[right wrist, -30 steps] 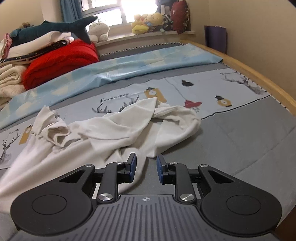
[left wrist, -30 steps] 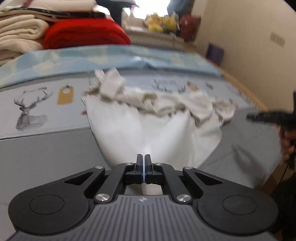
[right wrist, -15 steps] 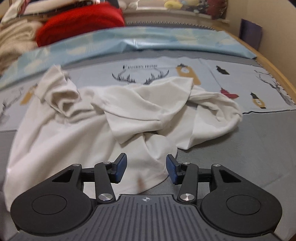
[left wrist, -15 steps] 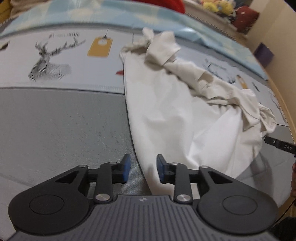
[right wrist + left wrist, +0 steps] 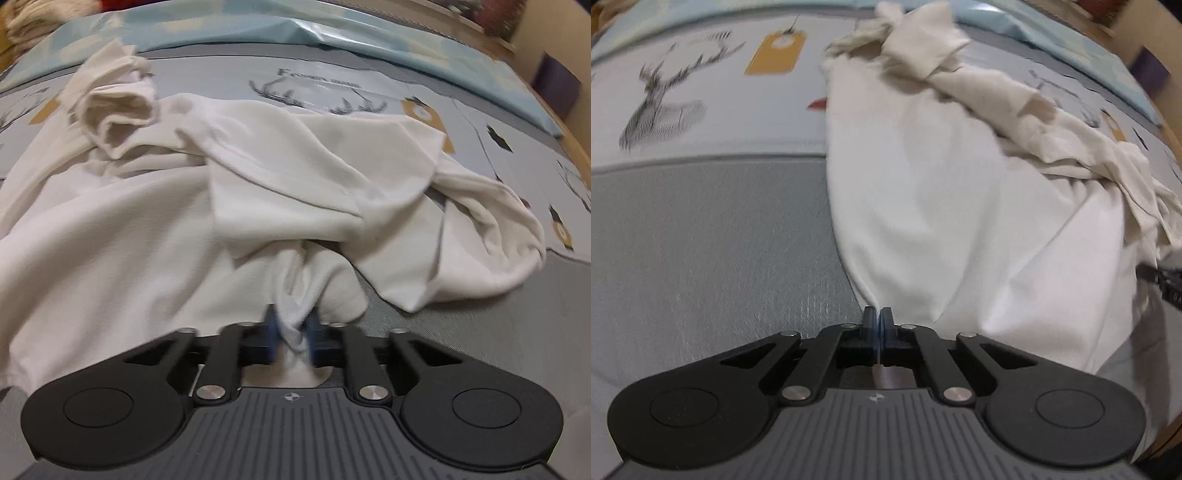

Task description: Fold small clothes

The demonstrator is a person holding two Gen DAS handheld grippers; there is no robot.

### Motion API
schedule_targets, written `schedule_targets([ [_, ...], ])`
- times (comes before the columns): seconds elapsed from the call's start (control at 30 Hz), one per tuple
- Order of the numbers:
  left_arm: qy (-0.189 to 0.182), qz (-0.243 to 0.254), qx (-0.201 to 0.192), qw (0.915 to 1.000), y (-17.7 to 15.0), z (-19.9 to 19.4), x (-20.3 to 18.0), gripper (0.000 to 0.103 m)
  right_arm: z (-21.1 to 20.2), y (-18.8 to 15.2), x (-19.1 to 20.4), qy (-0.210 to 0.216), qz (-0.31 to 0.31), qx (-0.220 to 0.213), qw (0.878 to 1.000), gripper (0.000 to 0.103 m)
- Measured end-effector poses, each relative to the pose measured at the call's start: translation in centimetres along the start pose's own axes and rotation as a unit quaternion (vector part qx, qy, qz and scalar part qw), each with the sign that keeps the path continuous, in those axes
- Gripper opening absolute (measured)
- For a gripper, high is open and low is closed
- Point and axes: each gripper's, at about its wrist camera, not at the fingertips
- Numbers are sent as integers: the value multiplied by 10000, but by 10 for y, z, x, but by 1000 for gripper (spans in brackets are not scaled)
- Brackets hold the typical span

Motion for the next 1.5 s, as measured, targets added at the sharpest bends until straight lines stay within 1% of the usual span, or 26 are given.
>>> schedule_targets([
  [0.07,131,369,-226,9990,-1,-20,0,0,-12,1,1,139,-171,-177,9996,7],
  [0.13,25,480,-457,9978,-2,-46,11,0,-30,2,-6,510,-139,-350,9980,7],
  [0.2,-253,446,-640,9966,-3,-73,26,0,-54,1,-20,1233,13,-514,9910,6],
  [0.23,-427,394,-716,9957,-3,-84,33,0,-67,-1,-30,1698,120,-646,9833,6],
  [0.3,-856,159,-929,9919,3,-101,49,0,-93,-6,-62,3055,675,-1129,9431,6],
  [0.33,-1071,-38,-1147,9876,9,-109,56,0,-100,-6,-85,3649,1234,-1408,9120,6],
  [0.37,-1345,-351,-1451,9796,19,-115,64,0,-99,-6,-104,3874,1754,-1581,8911,6],
  [0.4,-1664,-745,-1787,9669,29,-118,71,1,-90,-8,-127,3926,2549,-1718,8668,6],
  [0.43,-1998,-1253,-2179,9470,38,-121,80,1,-79,-10,-145,3835,3176,-1728,8498,6],
  [0.47,-2096,-1603,-2416,9338,46,-120,84,3,-67,-11,-158,3424,3679,-1644,8488,6],
  [0.5,-2074,-1789,-2498,9288,54,-116,85,16,-58,-11,-163,2931,3923,-1458,8596,6],
  [0.53,-1969,-1753,-2409,9341,60,-108,82,33,-43,-12,-165,2411,4162,-1052,8704,6],
  [0.57,-1803,-1630,-2176,9453,63,-97,76,37,-30,-13,-164,2015,4304,-629,8776,7],
  [0.63,-1576,-1474,-1559,9639,60,-76,66,37,-11,-15,-157,1563,4328,4,8878,12],
  [0.7,-1597,-1288,-1090,9726,56,-59,53,37,-3,-13,-147,1419,4108,267,9002,12],
  [0.8,-1529,-889,-948,9797,51,-50,33,39,-5,-6,-139,1273,3695,216,9202,17],
  [0.9,-1570,-922,-1029,9779,50,-46,22,52,0,-7,-137,1266,3672,304,9210,23],
  [0.97,-1541,-941,-1084,9776,51,-40,17,55,4,-10,-136,1251,3717,396,9190,28],
  [1.0,-1552,-942,-1148,9767,53,-38,14,55,8,-12,-132,1248,3708,428,9193,28],
  [1.03,-1592,-950,-1218,9751,53,-39,11,55,9,-12,-131,1281,3662,454,9206,22],
  [1.07,-1638,-965,-1318,9729,55,-37,7,55,6,-15,-128,1406,3543,451,9234,6],
  [1.13,-1677,-937,-1508,9697,59,-38,-2,55,-3,-14,-122,1871,3264,370,9258,6],
  [1.23,-1632,-848,-1758,9671,66,-37,-12,56,-16,-18,-116,2570,2924,477,9199,6],
  [1.3,-1613,-898,-1863,9650,72,-30,-17,56,-21,-23,-113,2543,2618,595,9291,6],
  [1.37,-1588,-988,-1900,9638,80,-21,-19,56,-17,-31,-114,2489,2511,882,9312,6],
  [1.5,-1563,-1165,-1937,9615,94,-2,-20,56,-9,-44,-108,1968,1743,1286,9562,5],
])
Point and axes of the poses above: each gripper's, at about its wrist camera, not at the fingertips, and z roughly the way its jaws point, x to its left, y to its top, and after that the axes turned 9 degrees about -y, right-handed
